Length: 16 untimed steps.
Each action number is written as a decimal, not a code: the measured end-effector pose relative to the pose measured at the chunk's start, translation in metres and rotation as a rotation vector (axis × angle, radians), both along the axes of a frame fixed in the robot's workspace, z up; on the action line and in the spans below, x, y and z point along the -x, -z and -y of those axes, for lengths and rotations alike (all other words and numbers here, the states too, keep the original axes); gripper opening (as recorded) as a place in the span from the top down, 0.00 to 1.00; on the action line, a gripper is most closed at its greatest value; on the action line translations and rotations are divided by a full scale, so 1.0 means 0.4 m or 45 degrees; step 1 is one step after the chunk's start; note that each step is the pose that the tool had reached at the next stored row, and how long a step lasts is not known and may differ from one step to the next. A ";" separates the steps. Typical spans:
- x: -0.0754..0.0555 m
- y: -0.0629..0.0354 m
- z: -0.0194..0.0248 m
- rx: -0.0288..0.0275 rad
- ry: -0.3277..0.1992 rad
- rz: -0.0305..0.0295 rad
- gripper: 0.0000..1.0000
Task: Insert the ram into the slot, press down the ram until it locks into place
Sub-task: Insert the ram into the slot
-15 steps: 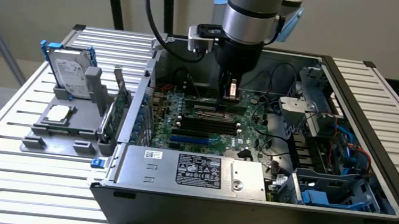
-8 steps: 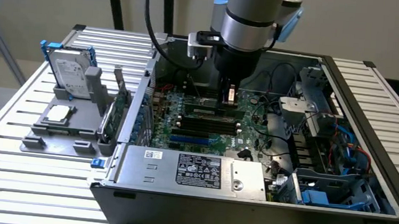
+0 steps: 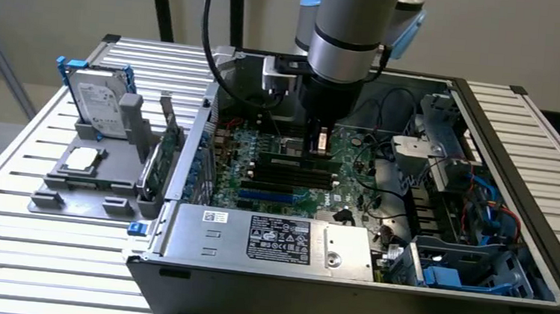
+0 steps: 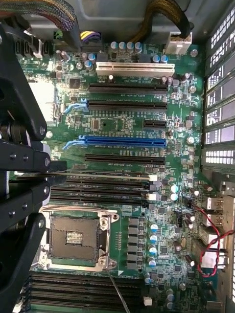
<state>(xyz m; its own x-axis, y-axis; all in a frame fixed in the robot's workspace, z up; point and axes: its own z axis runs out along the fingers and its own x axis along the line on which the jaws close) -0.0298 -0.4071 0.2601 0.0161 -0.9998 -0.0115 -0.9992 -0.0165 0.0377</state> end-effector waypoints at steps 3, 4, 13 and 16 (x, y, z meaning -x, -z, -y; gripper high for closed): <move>0.000 0.013 0.000 0.0001 0.000 -0.0001 0.86; 0.000 0.018 0.000 0.0002 0.000 -0.0001 0.86; 0.002 0.053 -0.002 0.0002 0.001 -0.0002 0.86; 0.003 0.054 -0.003 0.0001 0.001 -0.0001 0.86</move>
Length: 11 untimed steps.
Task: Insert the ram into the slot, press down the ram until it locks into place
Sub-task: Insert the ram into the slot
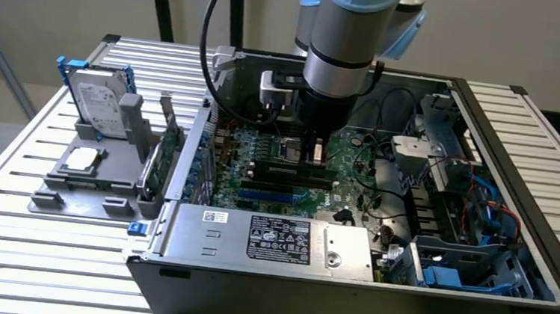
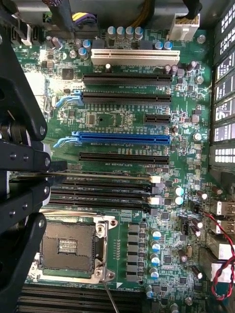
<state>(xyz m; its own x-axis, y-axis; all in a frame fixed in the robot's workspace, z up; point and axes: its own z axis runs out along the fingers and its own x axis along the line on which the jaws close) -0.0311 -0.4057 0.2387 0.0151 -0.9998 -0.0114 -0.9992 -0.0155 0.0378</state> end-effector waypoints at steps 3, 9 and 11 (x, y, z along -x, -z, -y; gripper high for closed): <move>0.002 0.001 -0.003 0.0001 0.000 0.0000 0.86; 0.003 0.011 -0.006 0.0001 0.000 0.0000 0.86; 0.003 0.013 -0.007 0.0002 0.000 0.0000 0.86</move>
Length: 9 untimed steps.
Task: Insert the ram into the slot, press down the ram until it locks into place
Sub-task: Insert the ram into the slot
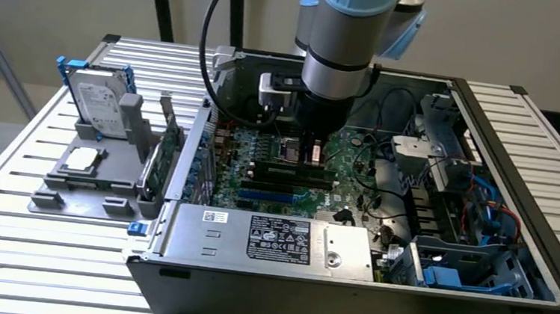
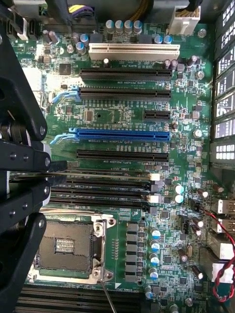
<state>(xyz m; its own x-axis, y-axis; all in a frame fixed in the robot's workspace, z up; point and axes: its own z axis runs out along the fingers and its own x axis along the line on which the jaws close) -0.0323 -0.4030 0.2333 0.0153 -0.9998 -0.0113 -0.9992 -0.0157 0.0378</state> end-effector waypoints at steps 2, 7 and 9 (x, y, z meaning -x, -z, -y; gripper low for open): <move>0.000 0.001 -0.001 0.0001 0.000 -0.0001 0.86; 0.000 0.003 -0.001 0.0000 0.000 0.0000 0.86; 0.002 0.004 -0.002 -0.0002 0.000 0.0001 0.86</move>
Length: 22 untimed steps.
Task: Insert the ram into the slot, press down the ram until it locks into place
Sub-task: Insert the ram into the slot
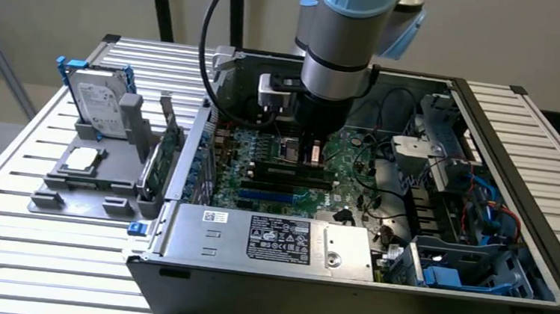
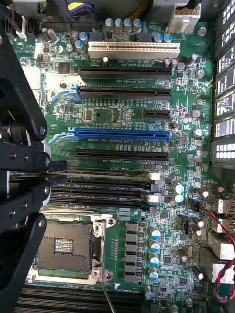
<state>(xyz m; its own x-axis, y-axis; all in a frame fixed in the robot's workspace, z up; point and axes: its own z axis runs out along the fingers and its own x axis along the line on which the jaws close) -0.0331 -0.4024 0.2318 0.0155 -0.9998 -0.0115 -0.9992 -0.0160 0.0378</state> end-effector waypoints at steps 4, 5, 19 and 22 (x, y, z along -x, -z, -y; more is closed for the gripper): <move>0.001 0.002 -0.001 0.0002 -0.001 -0.0001 0.86; 0.001 0.002 -0.001 0.0001 -0.001 -0.0001 0.86; 0.001 0.012 -0.004 0.0001 -0.009 0.0002 0.86; 0.001 0.014 -0.005 0.0001 -0.011 0.0002 0.86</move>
